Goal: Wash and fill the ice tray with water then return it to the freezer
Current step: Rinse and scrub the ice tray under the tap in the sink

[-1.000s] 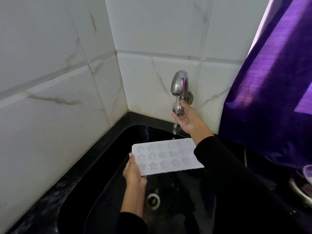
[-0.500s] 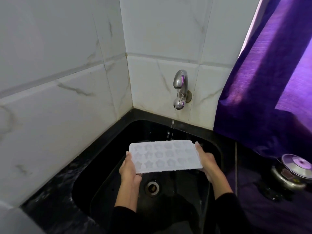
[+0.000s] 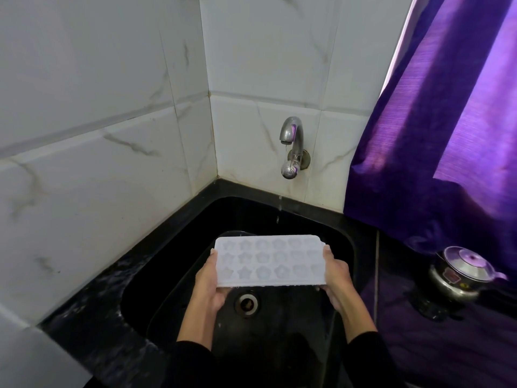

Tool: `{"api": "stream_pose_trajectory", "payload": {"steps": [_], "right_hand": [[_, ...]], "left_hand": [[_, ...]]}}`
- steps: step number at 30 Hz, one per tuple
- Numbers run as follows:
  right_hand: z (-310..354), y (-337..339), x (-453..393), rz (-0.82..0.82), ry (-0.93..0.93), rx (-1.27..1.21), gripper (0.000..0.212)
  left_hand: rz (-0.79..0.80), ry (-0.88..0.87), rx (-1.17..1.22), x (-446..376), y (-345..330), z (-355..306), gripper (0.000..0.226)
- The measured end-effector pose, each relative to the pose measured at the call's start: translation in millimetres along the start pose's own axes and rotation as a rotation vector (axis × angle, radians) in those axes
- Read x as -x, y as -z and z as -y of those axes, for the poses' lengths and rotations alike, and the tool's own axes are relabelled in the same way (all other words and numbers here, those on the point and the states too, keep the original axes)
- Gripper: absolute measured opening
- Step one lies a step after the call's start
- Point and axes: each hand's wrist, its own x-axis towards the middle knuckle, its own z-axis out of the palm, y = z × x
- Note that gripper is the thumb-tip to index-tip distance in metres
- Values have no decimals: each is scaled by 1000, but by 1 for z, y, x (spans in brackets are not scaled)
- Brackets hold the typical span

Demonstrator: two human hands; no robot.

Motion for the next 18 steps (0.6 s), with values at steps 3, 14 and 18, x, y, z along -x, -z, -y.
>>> {"api": "stream_pose_trajectory", "payload": {"steps": [3,14,18], "right_hand": [[1,3,3,8,-5,-4,42],[14,10,-5,-137,356,516,31],[27,8,-12,-173,520,974,39]], "left_hand": [[28,9,-65,0,1,-1,47],[-77,-18,-148,-5,-1,3,40],[-73,-7,-151,-6,1,7,40]]}}
